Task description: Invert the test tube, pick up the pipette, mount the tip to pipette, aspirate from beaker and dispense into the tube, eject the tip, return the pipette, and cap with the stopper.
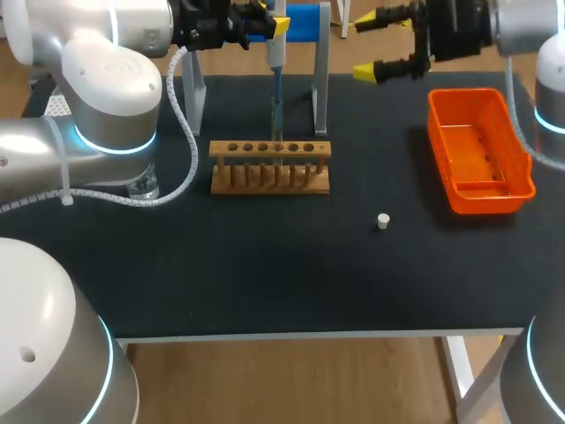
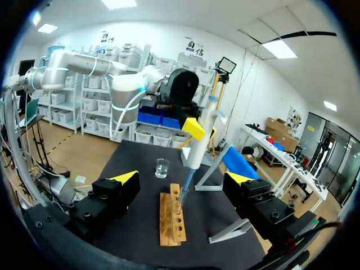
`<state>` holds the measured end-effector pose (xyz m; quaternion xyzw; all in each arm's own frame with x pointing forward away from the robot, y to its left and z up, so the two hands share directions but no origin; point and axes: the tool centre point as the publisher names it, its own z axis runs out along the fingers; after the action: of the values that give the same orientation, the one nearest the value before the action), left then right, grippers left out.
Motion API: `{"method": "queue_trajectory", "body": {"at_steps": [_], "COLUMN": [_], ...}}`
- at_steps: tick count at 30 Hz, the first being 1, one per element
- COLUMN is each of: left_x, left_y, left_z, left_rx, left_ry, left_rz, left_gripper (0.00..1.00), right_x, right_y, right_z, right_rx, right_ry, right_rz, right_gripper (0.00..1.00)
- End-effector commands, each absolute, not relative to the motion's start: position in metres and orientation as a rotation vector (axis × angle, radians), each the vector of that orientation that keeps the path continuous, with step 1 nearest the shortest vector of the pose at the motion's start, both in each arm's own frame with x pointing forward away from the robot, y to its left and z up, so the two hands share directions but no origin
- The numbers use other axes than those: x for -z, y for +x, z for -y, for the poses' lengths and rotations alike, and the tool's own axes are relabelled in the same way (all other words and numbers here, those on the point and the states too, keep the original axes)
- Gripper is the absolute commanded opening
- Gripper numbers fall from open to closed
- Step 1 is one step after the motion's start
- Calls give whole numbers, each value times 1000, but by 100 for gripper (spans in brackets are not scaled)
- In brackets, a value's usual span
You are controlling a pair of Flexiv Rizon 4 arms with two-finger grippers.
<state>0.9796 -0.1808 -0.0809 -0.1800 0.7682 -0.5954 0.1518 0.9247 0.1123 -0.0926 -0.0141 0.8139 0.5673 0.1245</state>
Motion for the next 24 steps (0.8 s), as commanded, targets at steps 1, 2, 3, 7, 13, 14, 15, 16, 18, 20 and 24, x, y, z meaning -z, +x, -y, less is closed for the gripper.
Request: {"method": "queue_trajectory", "body": {"at_steps": [1, 2, 3, 7, 13, 14, 15, 16, 18, 20, 24], "left_x": [82, 82, 82, 82, 82, 82, 82, 82, 82, 82, 82], "left_y": [979, 979, 979, 979, 979, 979, 979, 979, 979, 979, 979], "left_z": [181, 181, 181, 181, 181, 181, 181, 181, 181, 181, 181], "left_rx": [1714, 1714, 1714, 1714, 1714, 1714, 1714, 1714, 1714, 1714, 1714], "left_ry": [-515, -515, -515, -515, -515, -515, -515, -515, -515, -515, -515], "left_rz": [-2197, -2197, -2197, -2197, -2197, -2197, -2197, -2197, -2197, -2197, -2197], "left_gripper": [0, 0, 0, 0, 0, 0, 0, 0, 0, 0, 0], "right_x": [64, 58, 52, 34, 16, 14, 11, 9, 5, 2, -4], "right_y": [928, 929, 931, 936, 946, 948, 949, 950, 952, 954, 956], "right_z": [-114, -116, -118, -127, -140, -142, -145, -147, -151, -156, -163], "right_rx": [-1652, -1659, -1666, -1670, -1687, -1688, -1691, -1697, -1706, -1715, -1737], "right_ry": [-34, -37, -41, -54, -48, -46, -44, -42, -42, -48, -59], "right_rz": [-2384, -2381, -2377, -2370, -2366, -2365, -2364, -2361, -2358, -2355, -2343], "right_gripper": [100, 100, 100, 100, 100, 100, 100, 100, 100, 95, 34]}}
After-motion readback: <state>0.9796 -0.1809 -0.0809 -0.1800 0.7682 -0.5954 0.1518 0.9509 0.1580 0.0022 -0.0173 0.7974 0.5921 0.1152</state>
